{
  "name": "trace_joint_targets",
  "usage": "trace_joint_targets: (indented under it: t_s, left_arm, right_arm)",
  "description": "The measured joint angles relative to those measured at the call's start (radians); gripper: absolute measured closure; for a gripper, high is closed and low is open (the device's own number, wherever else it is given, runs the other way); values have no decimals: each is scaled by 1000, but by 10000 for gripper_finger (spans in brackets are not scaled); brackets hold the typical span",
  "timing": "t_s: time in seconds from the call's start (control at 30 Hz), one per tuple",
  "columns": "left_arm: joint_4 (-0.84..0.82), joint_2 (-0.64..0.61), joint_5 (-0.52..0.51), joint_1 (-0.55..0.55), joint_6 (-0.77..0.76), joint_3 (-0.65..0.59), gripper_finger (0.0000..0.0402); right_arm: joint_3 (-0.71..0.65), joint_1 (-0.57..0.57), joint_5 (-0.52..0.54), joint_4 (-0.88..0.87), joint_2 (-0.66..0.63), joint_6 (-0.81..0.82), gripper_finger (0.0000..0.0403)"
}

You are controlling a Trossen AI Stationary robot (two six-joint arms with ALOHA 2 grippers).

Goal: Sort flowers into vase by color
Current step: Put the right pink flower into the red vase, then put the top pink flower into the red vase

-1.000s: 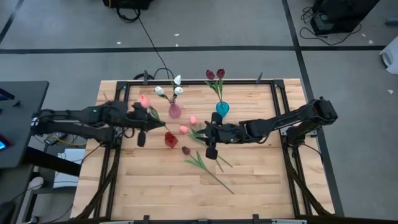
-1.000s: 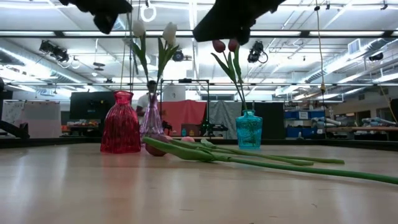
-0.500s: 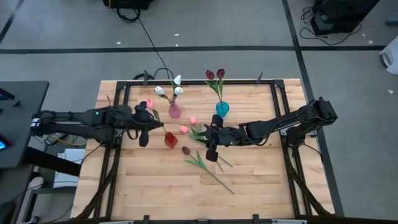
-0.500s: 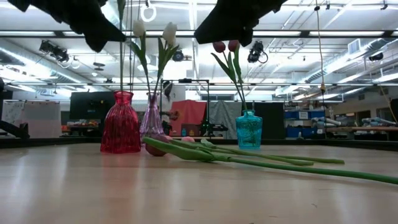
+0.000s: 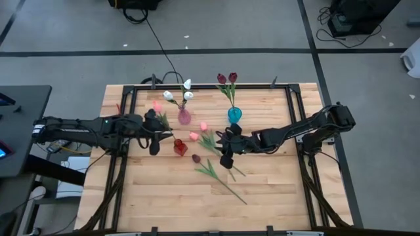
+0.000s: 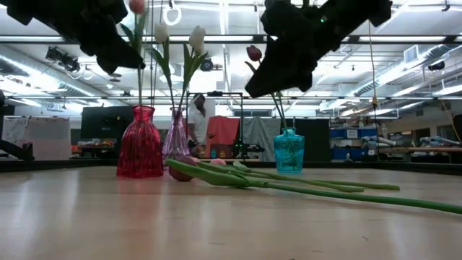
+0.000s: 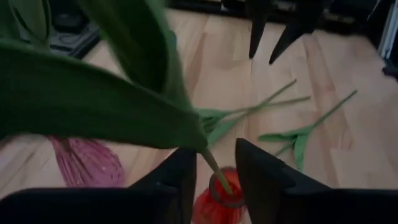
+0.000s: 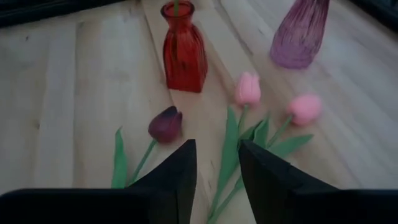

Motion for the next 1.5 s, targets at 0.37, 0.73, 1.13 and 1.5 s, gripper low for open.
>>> trace_joint_targets:
  t_s: [0.37,0.73,1.13,1.5]
  left_arm:
    - [-213,0,8,0,-33,59,262]
    - [-299,0,142,-46,-131,102,261]
    - [-47,61,2,-322,-99,66,261]
    - [-4,136,-157,-457,-110,65,261]
  right_arm:
    - [-10,0,-27,-28,0,68,259]
    - [-6,-9,-26,-21,33,88,259]
    - [100,-60,-9,-115,282,132,259]
    - [140,-99,-74,-146,370,151,297]
